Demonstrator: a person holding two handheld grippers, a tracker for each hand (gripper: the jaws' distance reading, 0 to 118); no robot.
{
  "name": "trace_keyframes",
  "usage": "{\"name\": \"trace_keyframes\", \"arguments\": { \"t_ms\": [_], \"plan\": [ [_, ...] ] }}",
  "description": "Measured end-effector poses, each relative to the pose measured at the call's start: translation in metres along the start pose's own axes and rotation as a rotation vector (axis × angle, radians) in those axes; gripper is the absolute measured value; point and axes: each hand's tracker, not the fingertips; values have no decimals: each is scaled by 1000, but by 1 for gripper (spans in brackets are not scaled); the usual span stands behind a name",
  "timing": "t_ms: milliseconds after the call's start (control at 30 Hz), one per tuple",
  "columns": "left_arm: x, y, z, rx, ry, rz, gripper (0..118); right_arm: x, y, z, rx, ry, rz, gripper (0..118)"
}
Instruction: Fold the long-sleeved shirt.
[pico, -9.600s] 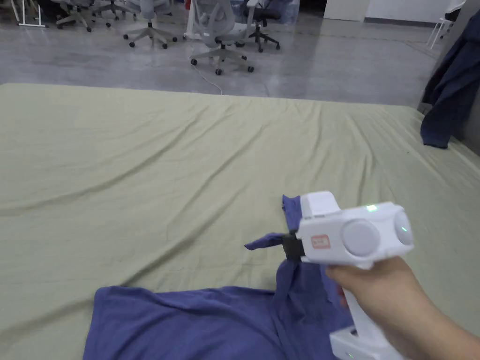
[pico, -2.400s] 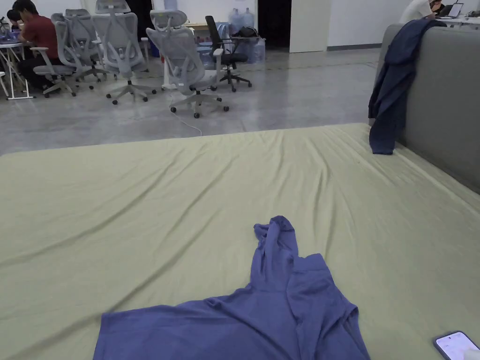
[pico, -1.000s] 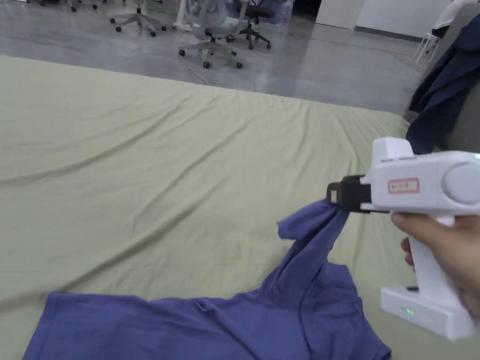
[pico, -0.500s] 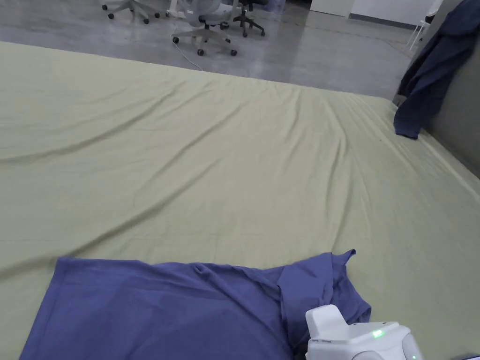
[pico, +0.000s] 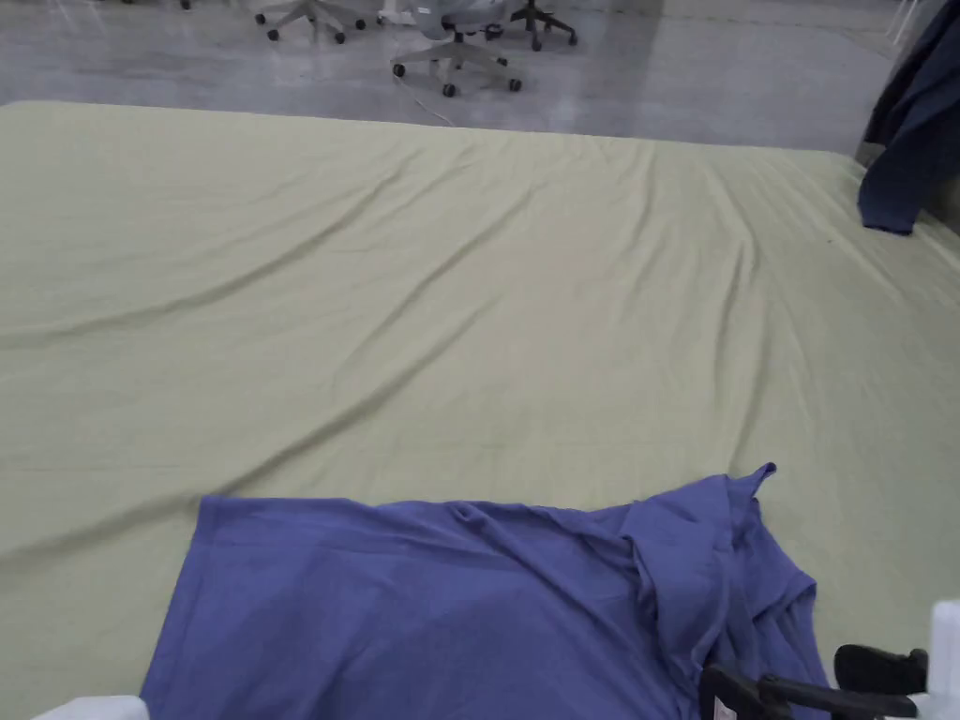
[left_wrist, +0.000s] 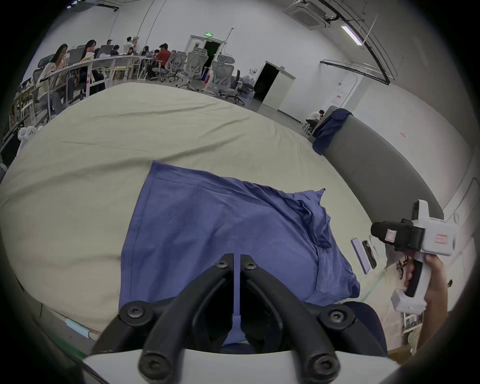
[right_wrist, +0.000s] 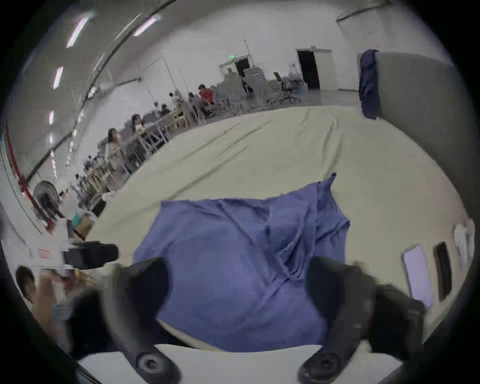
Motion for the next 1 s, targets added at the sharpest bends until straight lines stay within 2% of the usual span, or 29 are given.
{"name": "trace_keyframes", "arguments": {
  "t_ms": [33,67,100,133,167,200,233,267,367,467,500,533,567,633,667,700,767,800,833,867,900,933,1000],
  "plan": [
    [0,0,-2,-6,3,-1,4,0,-3,-3,-12,-8,-11,38],
    [-1,1,-5,-13,5,1,4,-3,-9,-6,-14,-17,-13,2],
    [-2,3,-7,-16,4,5,10,-5,-14,-14,-24,-46,-7,3],
    [-3,7,-10,-17,1,8,27,-5,-17,-18,-52,-87,8,3],
    [-7,14,-15,-13,-7,15,61,-4,-17,-25,-88,-66,35,3],
    [-12,20,-22,-1,-5,17,106,-7,-19,-28,-114,-57,51,3],
    [-17,29,-32,7,9,8,118,-7,-20,-29,-97,-58,41,3],
    [-23,41,-46,4,38,-3,115,-6,-20,-29,-87,-56,39,3],
    [-48,88,-96,20,158,-24,115,-3,-18,-28,-80,-33,23,3],
    [-79,129,-160,-4,382,-52,116,5,-20,-27,-74,-58,-18,3],
    [-87,137,-182,-37,396,-83,112,9,-21,-28,-77,-67,-34,3],
    [-93,142,-200,-70,388,-105,105,13,-22,-29,-81,-74,-50,3],
    [-99,143,-219,-108,388,-120,92,17,-22,-29,-85,-82,-64,3],
    [-98,140,-244,-193,407,-129,56,25,-20,-30,-90,-108,-76,3],
    [-100,139,-244,-197,368,-120,54,29,-16,-30,-92,-139,-76,3],
    [-98,138,-238,-127,385,-118,49,33,-11,-30,-87,-165,-69,3],
    [-85,136,-231,-123,306,-218,0,43,6,-33,-63,-174,-57,7],
    [-76,133,-224,-112,331,-268,0,52,21,-38,-60,-178,-62,30],
    [-72,131,-220,-135,344,-296,0,59,36,-46,-50,-179,-69,63],
    [-71,130,-215,-152,280,-286,0,68,54,-58,-37,-186,-82,100],
    [-70,131,-208,-148,227,-250,0,78,73,-74,-42,-204,-109,118],
    [-69,131,-201,-158,207,-202,0,87,86,-83,-27,-209,-150,118],
    [-65,134,-186,-137,213,-189,0,109,124,-124,-62,-218,-198,118]
  ]
}}
